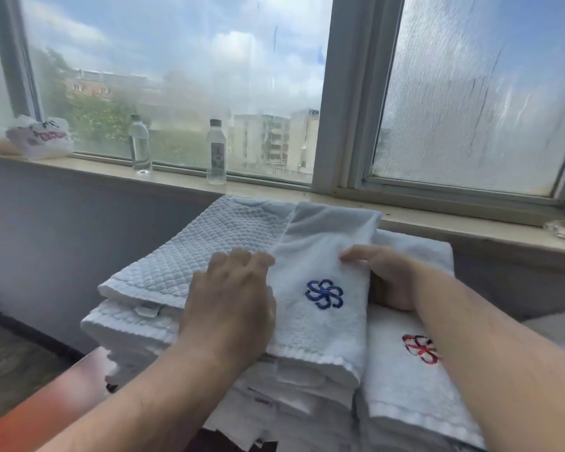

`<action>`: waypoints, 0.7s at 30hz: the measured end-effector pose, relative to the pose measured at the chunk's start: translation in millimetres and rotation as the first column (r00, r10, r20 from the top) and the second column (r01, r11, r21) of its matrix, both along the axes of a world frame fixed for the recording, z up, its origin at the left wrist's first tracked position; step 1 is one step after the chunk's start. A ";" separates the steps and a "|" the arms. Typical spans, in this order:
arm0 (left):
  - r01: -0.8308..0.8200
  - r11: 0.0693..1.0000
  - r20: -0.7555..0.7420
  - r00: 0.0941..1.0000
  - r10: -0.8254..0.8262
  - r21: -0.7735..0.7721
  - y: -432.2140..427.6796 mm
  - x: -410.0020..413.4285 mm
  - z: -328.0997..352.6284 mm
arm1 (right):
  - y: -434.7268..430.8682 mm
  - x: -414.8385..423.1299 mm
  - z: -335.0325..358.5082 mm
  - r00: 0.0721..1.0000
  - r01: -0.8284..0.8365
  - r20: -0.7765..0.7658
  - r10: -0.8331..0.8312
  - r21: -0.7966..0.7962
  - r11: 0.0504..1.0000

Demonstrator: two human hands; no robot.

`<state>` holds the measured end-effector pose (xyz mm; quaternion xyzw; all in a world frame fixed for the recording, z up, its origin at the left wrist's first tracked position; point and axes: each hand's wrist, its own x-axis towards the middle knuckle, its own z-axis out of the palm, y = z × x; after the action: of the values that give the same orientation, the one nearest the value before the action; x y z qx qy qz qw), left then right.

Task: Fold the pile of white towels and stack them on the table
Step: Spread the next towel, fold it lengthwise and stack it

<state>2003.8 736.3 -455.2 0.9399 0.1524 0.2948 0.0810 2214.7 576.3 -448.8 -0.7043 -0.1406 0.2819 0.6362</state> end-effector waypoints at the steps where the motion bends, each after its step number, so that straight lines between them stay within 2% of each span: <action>1: 0.075 0.997 0.006 0.997 -0.074 -0.034 -3.2 3.3 0.5 | -0.4 -2.0 -0.8 1.000 0.010 0.024 -0.009 -0.030 1.000; 2: 0.136 0.984 -0.031 0.990 -0.140 -0.111 -7.5 6.6 0.2 | -0.4 -4.0 -2.2 0.999 0.025 0.048 -0.022 -0.057 0.998; 4: 0.152 0.956 -0.201 0.958 -0.205 -0.252 -16.3 13.2 -9.6 | -0.5 -7.7 -8.0 0.996 0.047 0.083 -0.040 -0.086 0.995; 6: 0.104 0.976 -0.323 0.932 -0.163 -0.193 -21.3 15.8 -25.9 | -0.6 -11.2 -16.6 0.990 0.078 0.125 -0.066 -0.095 0.992; 9: 0.087 0.981 -0.285 0.949 -0.134 -0.172 -19.0 16.1 -37.1 | 3.5 -16.5 -25.5 0.938 0.205 0.303 -0.168 -0.093 0.974; 11: 0.090 0.979 -0.277 0.951 -0.138 -0.181 -17.9 15.6 -38.9 | 6.9 -20.5 -28.4 0.851 0.297 0.476 -0.221 -0.089 0.951; 13: 0.082 0.979 -0.285 0.949 -0.133 -0.184 -19.8 15.0 -39.6 | 8.0 -25.7 -28.1 0.787 0.348 0.571 -0.235 -0.096 0.932; 21: 0.031 0.987 -0.380 0.921 -0.089 -0.157 -25.1 21.8 -36.1 | 4.8 -49.2 -17.7 0.875 0.321 0.452 -0.175 -0.270 0.908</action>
<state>2025.6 711.1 -491.3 0.9751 0.1578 0.0892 0.1279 2165.5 581.0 -466.5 -0.8585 -0.1299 0.0595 0.4925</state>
